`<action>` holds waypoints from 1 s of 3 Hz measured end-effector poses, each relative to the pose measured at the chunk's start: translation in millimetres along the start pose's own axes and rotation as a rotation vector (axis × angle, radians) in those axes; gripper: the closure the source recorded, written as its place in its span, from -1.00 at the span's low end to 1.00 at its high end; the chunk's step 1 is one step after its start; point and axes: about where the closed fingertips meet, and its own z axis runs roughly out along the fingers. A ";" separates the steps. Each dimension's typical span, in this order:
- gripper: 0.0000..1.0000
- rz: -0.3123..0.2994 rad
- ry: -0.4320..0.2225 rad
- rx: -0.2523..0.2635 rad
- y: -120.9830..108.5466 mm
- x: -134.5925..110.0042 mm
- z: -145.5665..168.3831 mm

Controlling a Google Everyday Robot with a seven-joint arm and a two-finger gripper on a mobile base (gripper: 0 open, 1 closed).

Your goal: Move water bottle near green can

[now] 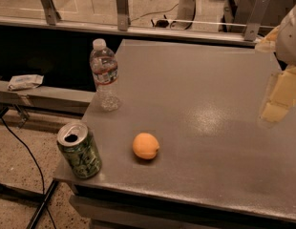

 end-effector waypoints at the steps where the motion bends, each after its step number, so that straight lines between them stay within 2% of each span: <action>1: -1.00 0.000 0.000 0.000 0.0 0.0 0.0; 2: -1.00 -0.029 -0.075 -0.008 -7.1 -18.5 6.4; 3: -1.00 -0.109 -0.341 -0.053 -34.9 -116.2 48.1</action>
Offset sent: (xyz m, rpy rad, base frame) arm 0.0500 0.0684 -0.0023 0.2719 -0.0495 0.2090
